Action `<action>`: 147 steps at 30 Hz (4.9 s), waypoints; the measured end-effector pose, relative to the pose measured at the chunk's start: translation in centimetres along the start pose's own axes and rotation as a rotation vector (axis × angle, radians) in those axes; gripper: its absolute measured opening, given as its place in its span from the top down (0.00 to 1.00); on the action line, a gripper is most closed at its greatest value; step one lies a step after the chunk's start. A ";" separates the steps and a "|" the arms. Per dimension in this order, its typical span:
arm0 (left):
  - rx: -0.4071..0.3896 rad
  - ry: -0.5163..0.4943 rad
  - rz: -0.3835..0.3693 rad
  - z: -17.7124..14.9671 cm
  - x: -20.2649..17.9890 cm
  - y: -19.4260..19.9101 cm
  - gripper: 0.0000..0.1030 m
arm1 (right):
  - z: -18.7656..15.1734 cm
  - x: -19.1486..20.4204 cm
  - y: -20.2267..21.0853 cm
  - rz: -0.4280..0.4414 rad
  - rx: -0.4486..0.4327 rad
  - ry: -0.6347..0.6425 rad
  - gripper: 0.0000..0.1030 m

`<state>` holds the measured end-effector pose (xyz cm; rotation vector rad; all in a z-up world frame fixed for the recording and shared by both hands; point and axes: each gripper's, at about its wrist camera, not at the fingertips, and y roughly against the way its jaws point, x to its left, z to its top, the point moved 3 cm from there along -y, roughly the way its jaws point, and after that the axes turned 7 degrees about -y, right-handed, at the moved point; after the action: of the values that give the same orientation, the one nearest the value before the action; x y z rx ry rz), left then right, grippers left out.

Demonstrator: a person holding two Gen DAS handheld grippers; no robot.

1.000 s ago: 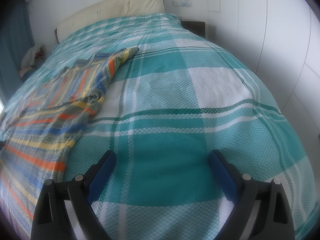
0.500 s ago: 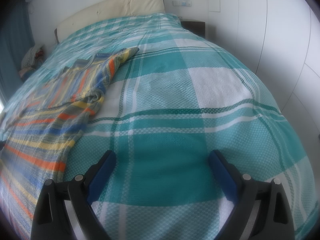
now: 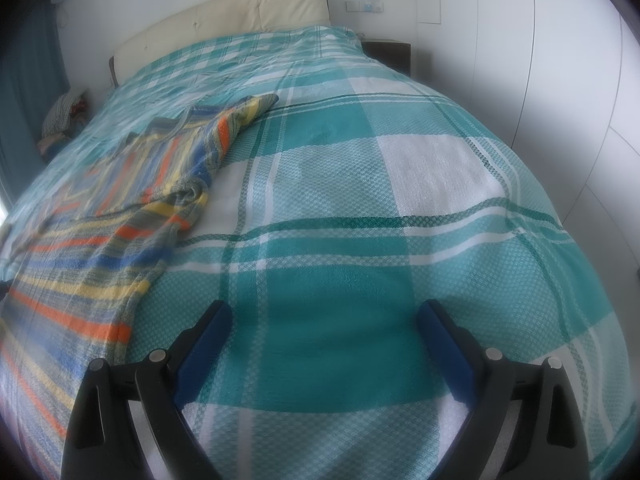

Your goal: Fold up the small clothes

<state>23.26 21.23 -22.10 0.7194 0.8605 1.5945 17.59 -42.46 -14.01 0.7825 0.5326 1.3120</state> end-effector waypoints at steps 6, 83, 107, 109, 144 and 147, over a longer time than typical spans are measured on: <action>0.000 0.000 0.000 0.0 0.0 0.0 0.00 | 0.0 0.0 0.0 0.000 0.000 0.000 0.09; 0.002 0.001 -0.001 0.0 0.0 0.0 0.00 | -0.1 0.2 0.1 0.003 0.002 0.000 0.08; 0.003 0.002 -0.002 0.0 0.0 0.0 0.00 | -0.1 0.2 0.1 0.004 0.003 0.000 0.08; 0.004 0.002 -0.002 -0.1 0.0 0.1 0.00 | -0.1 0.2 0.1 0.004 0.003 0.000 0.08; 0.005 0.004 -0.004 0.0 0.0 0.1 0.00 | -0.2 0.3 0.1 0.003 0.004 0.000 0.07; 0.006 0.005 -0.004 -0.1 0.0 0.1 0.00 | -0.2 0.3 0.1 0.004 0.004 0.000 0.07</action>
<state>23.15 21.22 -22.06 0.7182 0.8699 1.5912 17.48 -42.14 -14.05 0.7874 0.5340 1.3148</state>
